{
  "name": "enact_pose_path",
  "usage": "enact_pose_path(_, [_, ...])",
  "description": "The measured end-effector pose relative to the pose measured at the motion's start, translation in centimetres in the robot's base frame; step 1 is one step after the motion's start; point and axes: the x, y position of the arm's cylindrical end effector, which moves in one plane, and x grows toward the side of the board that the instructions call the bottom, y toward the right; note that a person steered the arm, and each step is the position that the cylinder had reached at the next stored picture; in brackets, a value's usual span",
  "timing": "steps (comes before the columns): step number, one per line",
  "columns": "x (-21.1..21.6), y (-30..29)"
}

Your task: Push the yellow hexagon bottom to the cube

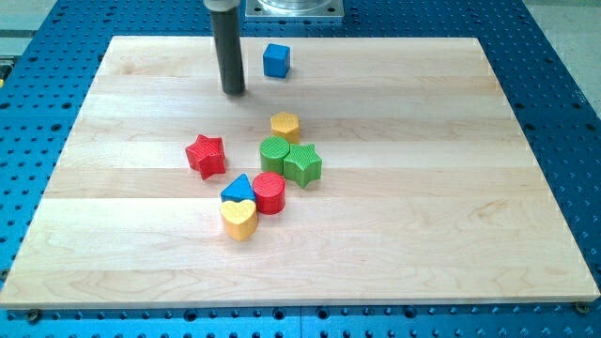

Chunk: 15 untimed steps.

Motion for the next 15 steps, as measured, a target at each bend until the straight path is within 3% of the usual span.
enact_pose_path(1, [-3.3, 4.4])
enact_pose_path(2, [-3.0, 8.9])
enact_pose_path(3, [1.3, 8.1])
enact_pose_path(4, [7.8, 13.6])
enact_pose_path(5, [12.4, 13.3])
enact_pose_path(6, [13.5, 5.3])
enact_pose_path(8, [12.9, -2.2])
enact_pose_path(10, [9.8, 4.5])
enact_pose_path(11, [9.9, -1.7])
enact_pose_path(12, [6.8, -3.9])
enact_pose_path(14, [5.7, 6.0])
enact_pose_path(15, [6.4, 6.5])
